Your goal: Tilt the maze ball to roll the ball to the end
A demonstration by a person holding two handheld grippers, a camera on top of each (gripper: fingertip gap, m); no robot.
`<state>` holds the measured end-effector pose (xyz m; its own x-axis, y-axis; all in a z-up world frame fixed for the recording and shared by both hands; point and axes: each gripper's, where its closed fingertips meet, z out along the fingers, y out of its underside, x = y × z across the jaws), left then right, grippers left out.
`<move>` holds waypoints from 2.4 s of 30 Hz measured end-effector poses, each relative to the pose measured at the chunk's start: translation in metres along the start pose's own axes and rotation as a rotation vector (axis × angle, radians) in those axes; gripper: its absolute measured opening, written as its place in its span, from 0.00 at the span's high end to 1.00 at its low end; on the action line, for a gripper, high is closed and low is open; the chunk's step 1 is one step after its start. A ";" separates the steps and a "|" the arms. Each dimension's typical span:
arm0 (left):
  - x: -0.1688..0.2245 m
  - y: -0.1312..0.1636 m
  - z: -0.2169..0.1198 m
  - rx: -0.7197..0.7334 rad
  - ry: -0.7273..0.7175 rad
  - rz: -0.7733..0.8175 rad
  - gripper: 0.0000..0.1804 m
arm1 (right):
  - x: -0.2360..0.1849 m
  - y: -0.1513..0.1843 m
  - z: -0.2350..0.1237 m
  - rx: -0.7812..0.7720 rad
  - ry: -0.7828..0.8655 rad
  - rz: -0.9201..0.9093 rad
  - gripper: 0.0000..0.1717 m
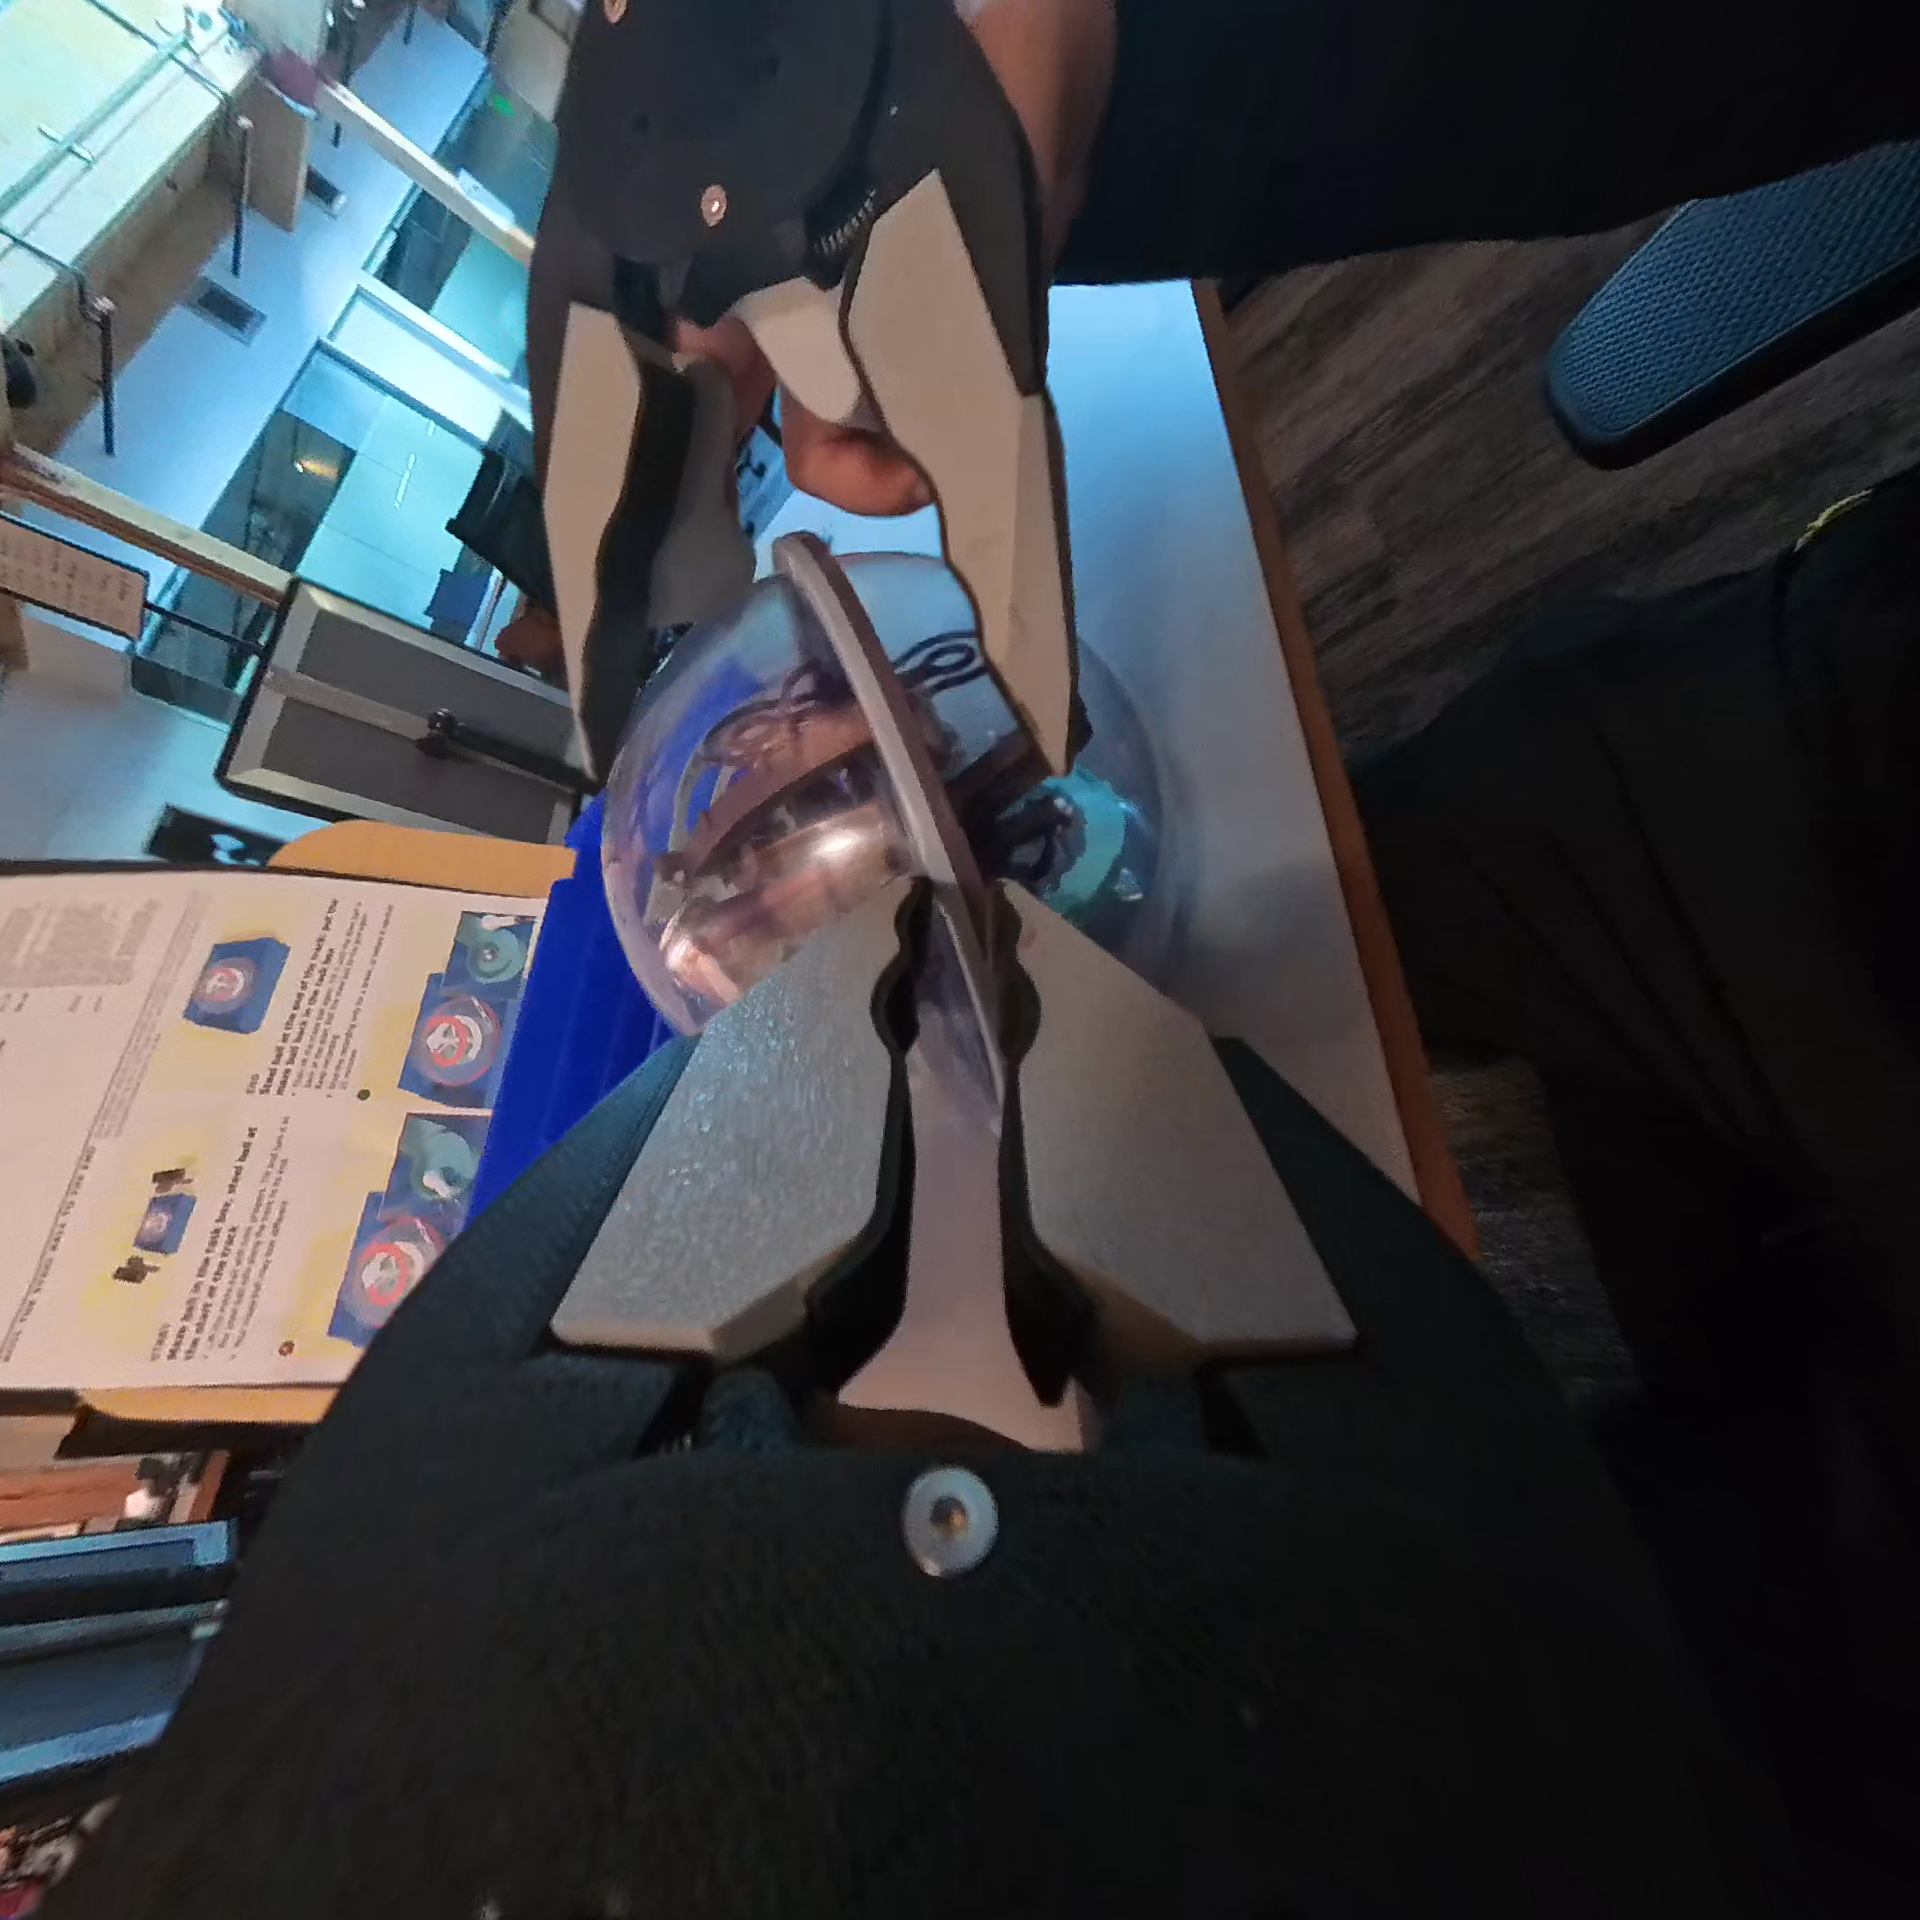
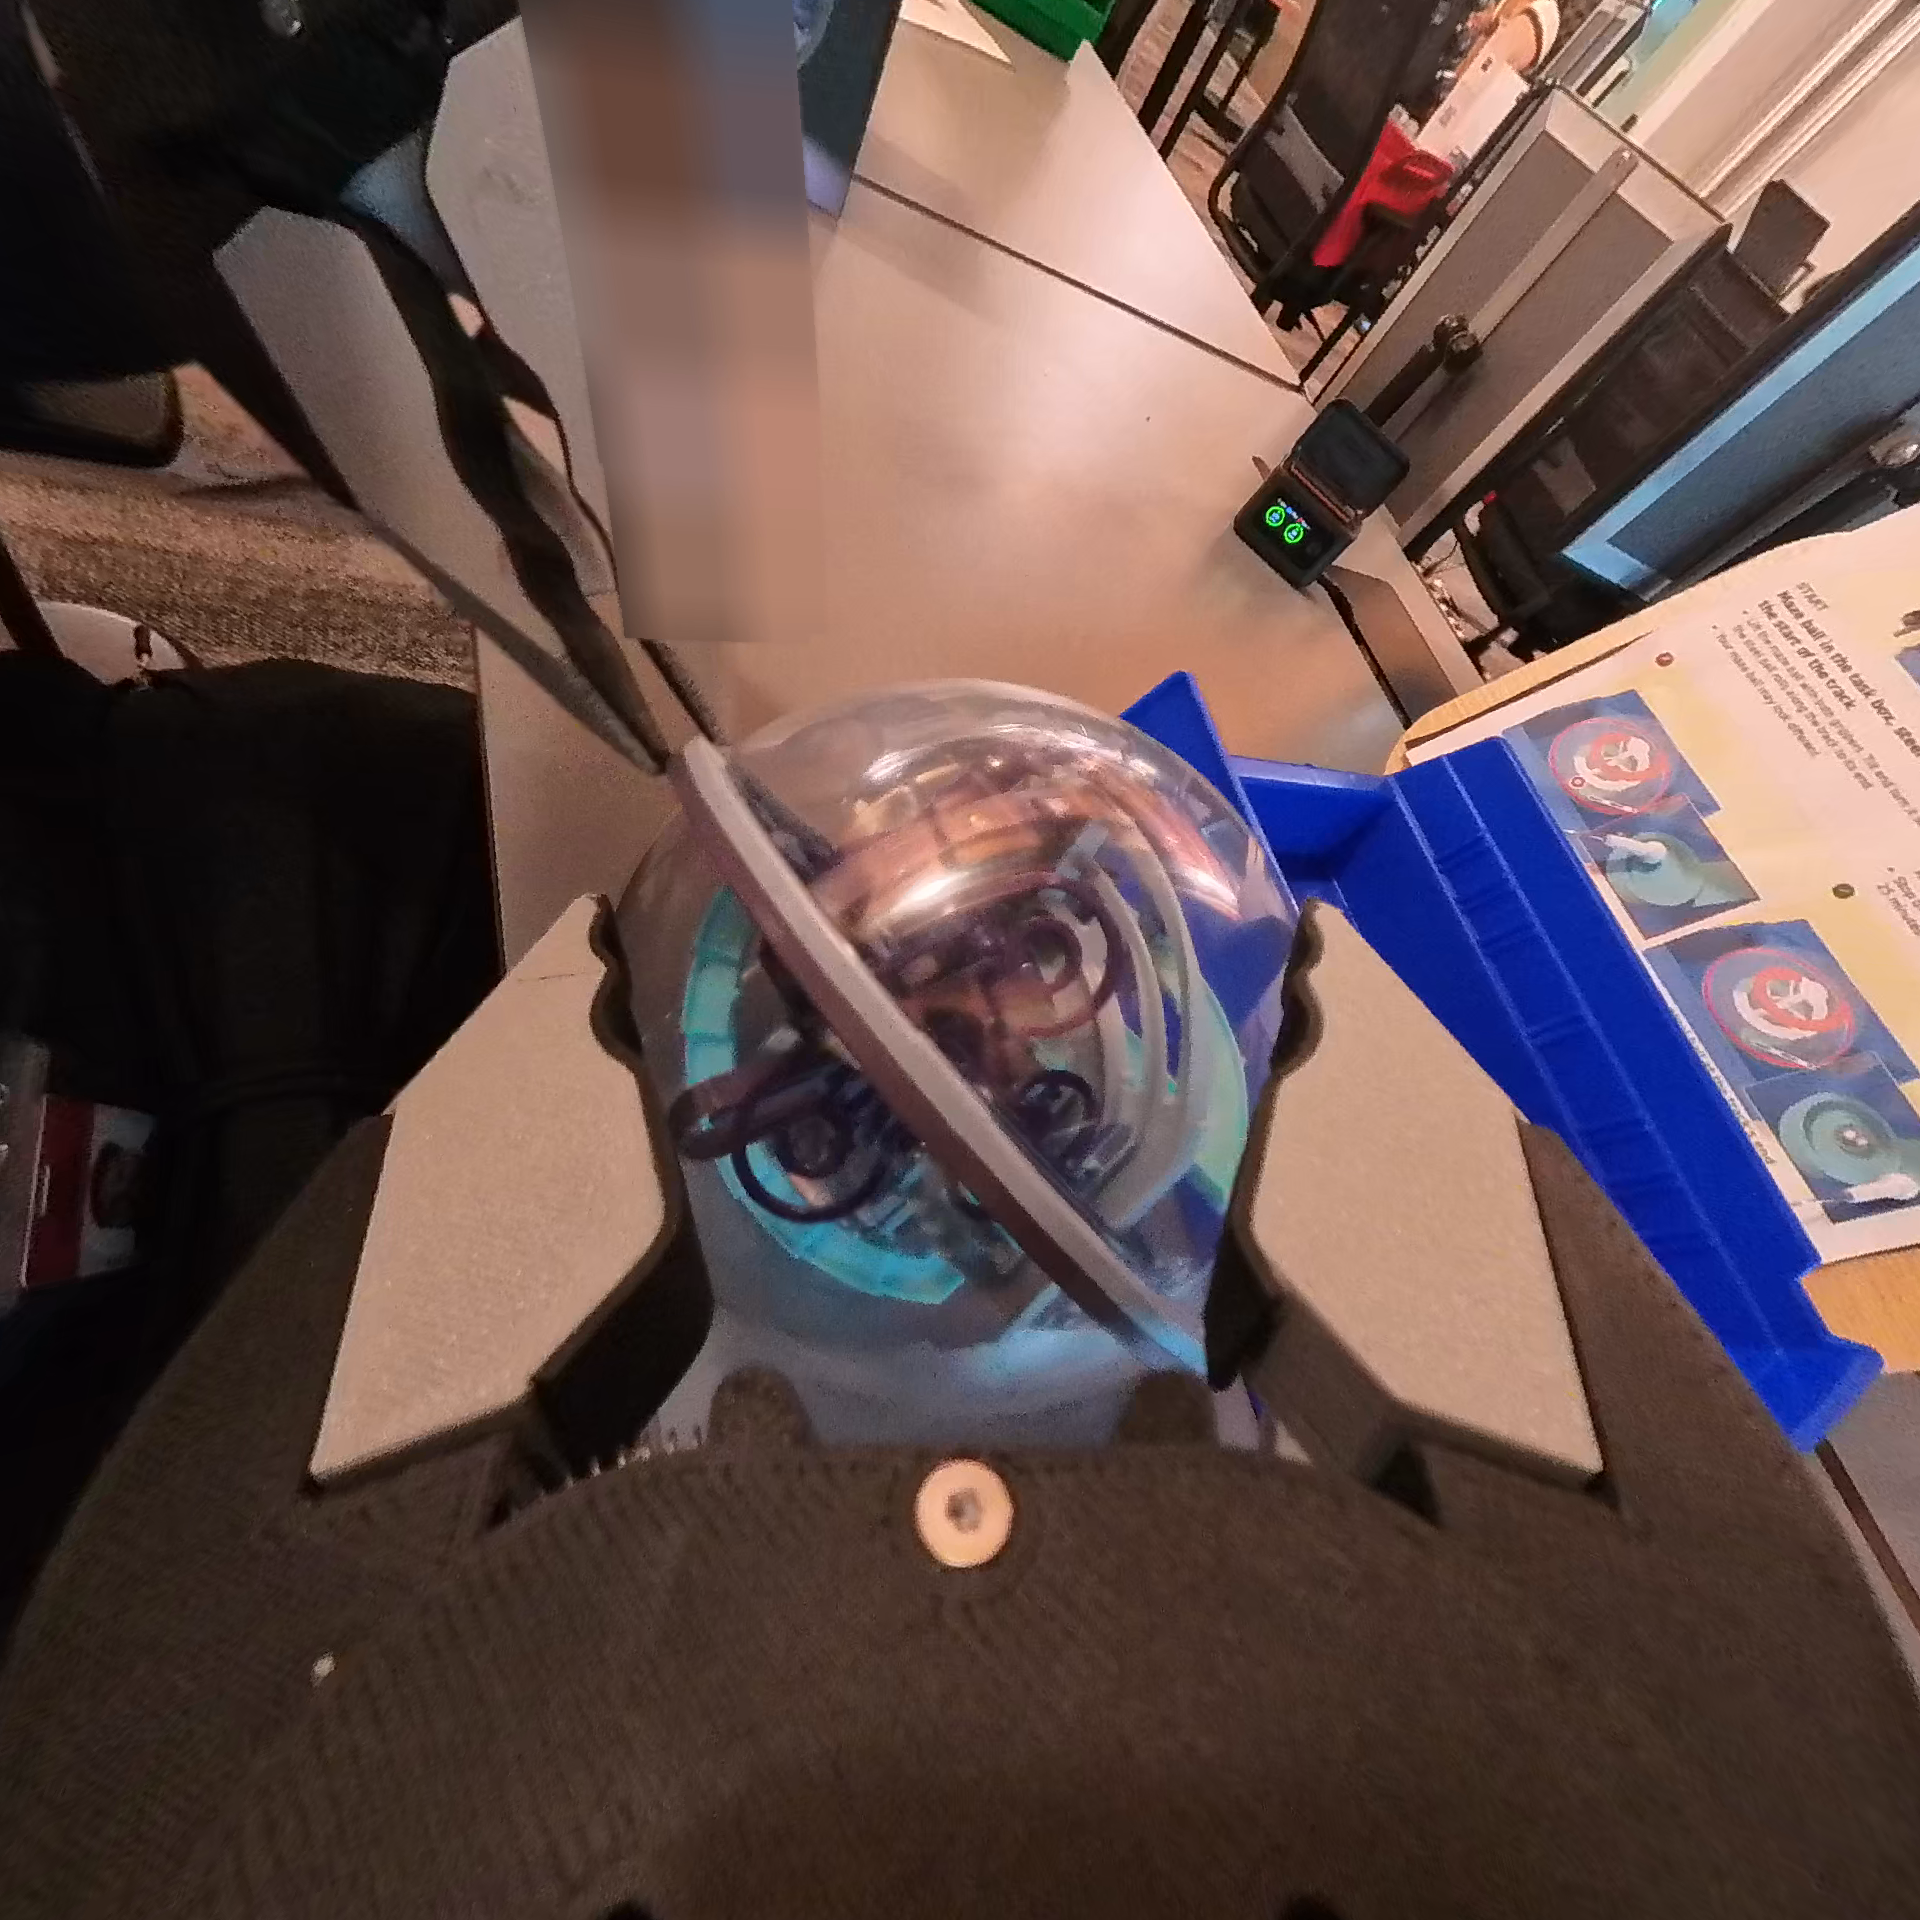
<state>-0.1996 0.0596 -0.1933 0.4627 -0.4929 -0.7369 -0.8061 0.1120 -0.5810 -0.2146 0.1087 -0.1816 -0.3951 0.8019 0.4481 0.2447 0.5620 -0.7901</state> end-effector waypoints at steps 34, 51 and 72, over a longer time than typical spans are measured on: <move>-0.037 0.066 -0.021 0.107 0.039 -0.412 0.61 | 0.010 0.074 -0.007 -0.087 -0.108 0.171 0.29; -0.025 0.070 0.028 0.056 0.056 -0.417 0.31 | 0.005 0.070 0.026 0.027 -0.100 0.071 0.17; -0.010 0.097 0.047 -0.011 0.077 -0.435 0.30 | 0.006 0.062 0.031 0.071 -0.088 0.069 0.12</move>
<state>-0.2651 0.1159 -0.2582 0.7315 -0.5547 -0.3964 -0.5463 -0.1291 -0.8276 -0.2293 0.1417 -0.2411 -0.4563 0.8158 0.3553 0.2124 0.4876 -0.8469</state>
